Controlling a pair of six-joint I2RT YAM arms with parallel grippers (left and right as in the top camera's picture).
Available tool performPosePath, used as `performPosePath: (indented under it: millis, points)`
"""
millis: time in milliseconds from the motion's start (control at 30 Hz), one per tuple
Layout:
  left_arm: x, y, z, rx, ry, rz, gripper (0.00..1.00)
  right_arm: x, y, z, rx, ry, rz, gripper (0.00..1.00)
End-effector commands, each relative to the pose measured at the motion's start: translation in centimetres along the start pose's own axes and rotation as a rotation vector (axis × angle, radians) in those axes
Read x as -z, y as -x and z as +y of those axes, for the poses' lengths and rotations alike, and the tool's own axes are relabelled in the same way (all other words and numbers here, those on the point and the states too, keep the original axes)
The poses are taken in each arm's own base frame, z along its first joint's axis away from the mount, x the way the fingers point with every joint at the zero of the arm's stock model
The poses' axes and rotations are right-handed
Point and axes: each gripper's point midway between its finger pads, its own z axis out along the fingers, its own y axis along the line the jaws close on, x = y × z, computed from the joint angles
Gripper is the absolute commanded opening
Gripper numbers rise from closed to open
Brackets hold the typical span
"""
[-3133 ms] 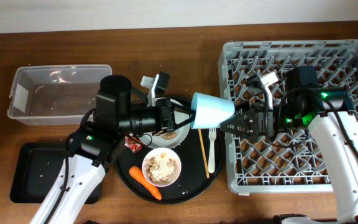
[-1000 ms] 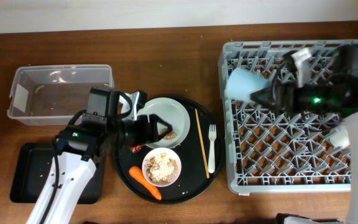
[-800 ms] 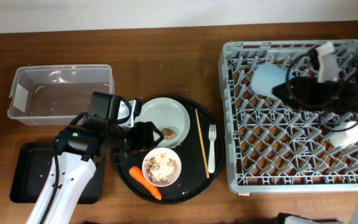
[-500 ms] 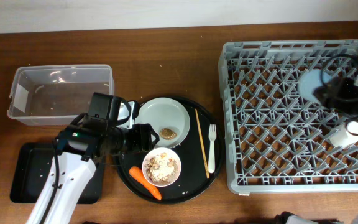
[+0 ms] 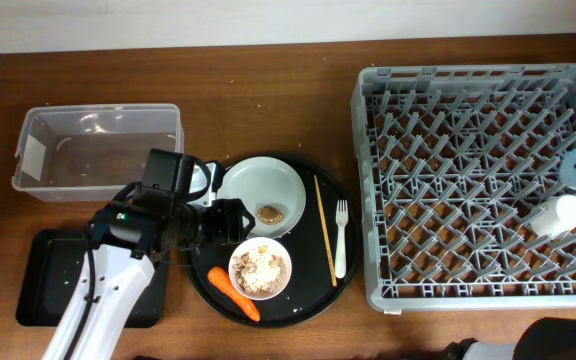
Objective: Sort waste into correct bins and load items into the dishwasher rack
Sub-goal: 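Lower the blue cup upside down into the rack beside the white cup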
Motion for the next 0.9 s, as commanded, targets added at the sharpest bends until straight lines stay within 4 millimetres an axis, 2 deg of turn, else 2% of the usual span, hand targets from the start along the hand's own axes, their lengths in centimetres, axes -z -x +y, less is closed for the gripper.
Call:
performPosePath:
  millis: [0, 233, 533, 700, 867]
  points:
    - [0.2, 0.1, 0.2, -0.014, 0.011, -0.009, 0.72, 0.1, 1.9, -1.9, -0.067, -0.109, -0.071, 0.45]
    - [0.2, 0.1, 0.2, -0.013, 0.011, -0.008, 0.72, -2.3, 3.4, -2.1, -0.121, -0.126, -0.073, 0.45]
    - [0.2, 0.1, 0.2, -0.013, 0.011, -0.008, 0.72, -8.3, 4.1, -2.3, -0.131, -0.147, 0.025, 0.45]
    - [0.2, 0.1, 0.2, -0.013, 0.011, -0.008, 0.72, -10.0, 4.7, -2.3, -0.131, -0.147, 0.025, 0.45]
    - [0.2, 0.0, 0.3, -0.011, 0.012, -0.004, 0.72, -10.8, 5.4, -2.3, -0.131, -0.147, 0.012, 0.45]
